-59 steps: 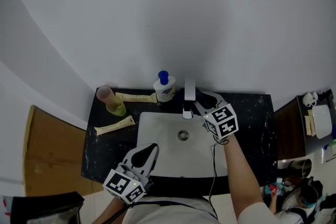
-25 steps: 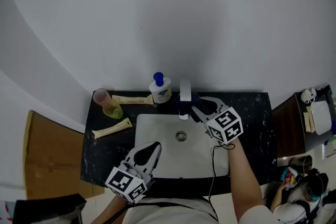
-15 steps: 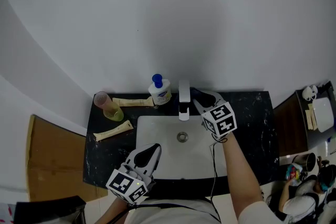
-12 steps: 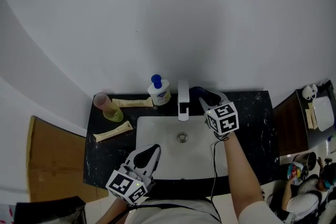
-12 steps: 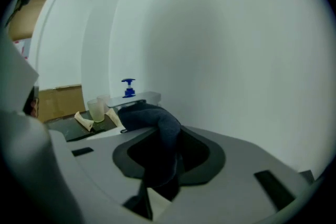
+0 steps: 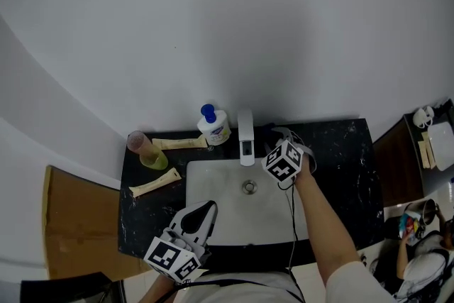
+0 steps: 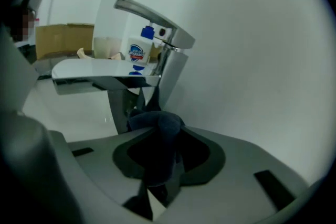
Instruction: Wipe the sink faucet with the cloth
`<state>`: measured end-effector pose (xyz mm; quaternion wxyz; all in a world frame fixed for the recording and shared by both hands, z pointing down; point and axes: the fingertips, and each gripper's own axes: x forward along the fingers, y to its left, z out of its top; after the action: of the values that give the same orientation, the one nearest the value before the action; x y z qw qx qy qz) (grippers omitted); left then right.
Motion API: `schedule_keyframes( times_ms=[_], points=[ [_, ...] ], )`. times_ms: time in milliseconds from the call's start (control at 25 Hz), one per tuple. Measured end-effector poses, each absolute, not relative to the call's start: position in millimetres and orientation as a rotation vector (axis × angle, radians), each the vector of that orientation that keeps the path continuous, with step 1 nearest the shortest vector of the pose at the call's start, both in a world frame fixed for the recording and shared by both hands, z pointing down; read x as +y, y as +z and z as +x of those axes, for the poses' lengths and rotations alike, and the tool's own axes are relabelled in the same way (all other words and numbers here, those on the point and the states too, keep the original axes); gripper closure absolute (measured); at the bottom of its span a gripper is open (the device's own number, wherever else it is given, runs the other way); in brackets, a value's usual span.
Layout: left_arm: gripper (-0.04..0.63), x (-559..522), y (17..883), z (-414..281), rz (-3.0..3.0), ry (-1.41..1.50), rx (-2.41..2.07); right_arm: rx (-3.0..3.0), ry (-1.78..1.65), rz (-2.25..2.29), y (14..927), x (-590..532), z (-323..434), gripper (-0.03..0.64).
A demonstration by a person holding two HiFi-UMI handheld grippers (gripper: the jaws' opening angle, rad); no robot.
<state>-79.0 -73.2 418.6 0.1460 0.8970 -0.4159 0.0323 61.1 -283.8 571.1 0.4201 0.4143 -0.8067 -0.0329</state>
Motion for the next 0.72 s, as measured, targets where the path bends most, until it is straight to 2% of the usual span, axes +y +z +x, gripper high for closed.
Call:
schedule_keyframes(
  times_ms=[280,560,720],
  points=[
    [0.594,-72,422,-81,2.564,0.115,-1.23,-2.304,0.081,1.086,543,-288,41,0.509],
    [0.594,-74,418,-72,2.574,0.106,-1.21,-2.605,-0.034,1.209,428,-285,46,0.509],
    [0.594,-75,417,-70,2.576,0.103,-1.207,-2.585,-0.057,1.257,421,-290,61,0.509]
  ],
)
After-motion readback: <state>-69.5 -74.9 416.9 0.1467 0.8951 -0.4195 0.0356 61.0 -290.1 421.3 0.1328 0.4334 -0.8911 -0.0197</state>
